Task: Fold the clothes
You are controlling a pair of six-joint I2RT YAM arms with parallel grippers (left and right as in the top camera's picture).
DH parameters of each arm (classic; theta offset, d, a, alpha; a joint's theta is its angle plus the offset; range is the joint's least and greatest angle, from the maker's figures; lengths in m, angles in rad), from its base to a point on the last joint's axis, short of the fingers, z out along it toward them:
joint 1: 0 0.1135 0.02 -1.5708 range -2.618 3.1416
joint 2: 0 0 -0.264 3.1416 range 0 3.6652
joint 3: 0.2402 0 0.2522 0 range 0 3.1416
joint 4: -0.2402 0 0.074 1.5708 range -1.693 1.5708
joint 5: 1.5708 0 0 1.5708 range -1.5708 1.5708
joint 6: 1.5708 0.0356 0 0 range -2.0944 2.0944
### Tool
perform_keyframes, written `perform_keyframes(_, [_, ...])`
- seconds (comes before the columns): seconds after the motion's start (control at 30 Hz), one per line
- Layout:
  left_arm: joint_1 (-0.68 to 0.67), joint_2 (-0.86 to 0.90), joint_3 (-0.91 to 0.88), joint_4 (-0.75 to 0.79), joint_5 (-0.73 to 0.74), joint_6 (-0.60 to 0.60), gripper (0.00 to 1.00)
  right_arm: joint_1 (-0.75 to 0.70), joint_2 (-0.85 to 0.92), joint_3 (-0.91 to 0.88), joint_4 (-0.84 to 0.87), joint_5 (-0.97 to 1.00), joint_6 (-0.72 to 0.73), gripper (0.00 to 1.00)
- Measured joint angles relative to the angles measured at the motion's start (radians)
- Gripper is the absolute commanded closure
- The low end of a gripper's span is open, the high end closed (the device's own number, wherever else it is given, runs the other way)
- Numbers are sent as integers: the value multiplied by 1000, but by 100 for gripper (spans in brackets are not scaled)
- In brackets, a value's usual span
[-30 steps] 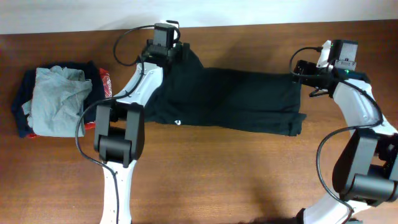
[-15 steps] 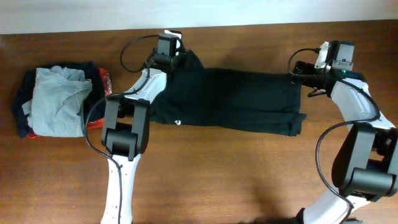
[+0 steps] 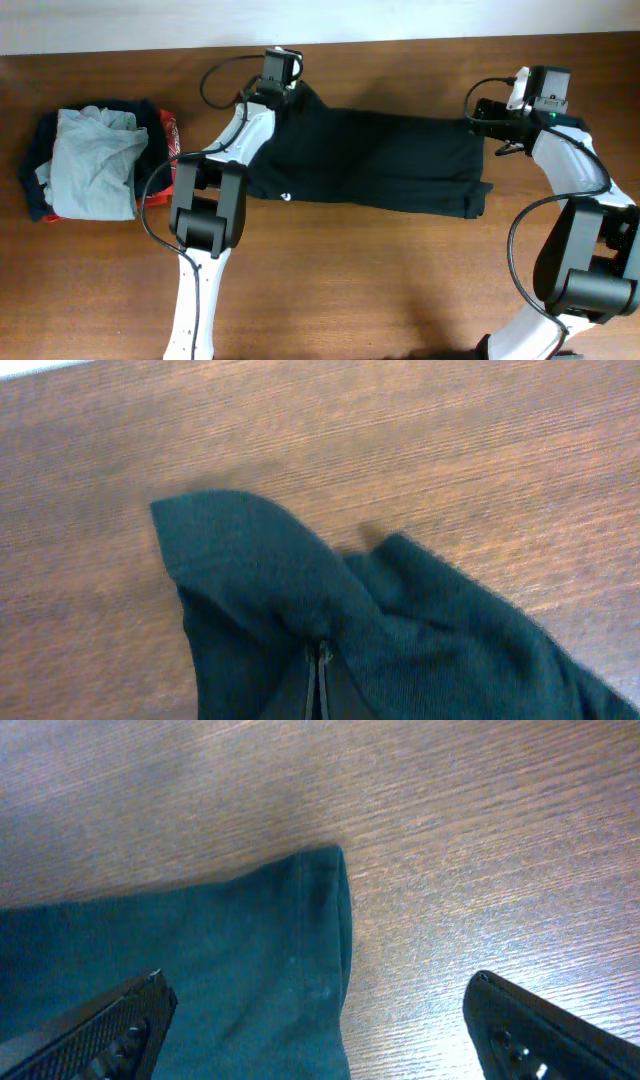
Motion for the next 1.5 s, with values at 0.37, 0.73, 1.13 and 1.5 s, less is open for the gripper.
perform_keyframes(0.37, [1,14,206,-283,-8,0,99,0,33,0,18,8,-4,8])
perform_keyframes(0.73, [1,14,210,-381,-8,0,99,0,183,0,112,7,-25,9])
perform_keyframes(1.13, [1,14,210,-384,-8,0,99,0,236,3,224,-8,-38,31])
perform_keyframes(1.5, [1,14,210,-394,-8,0,99,0,261,11,275,-26,-37,93])
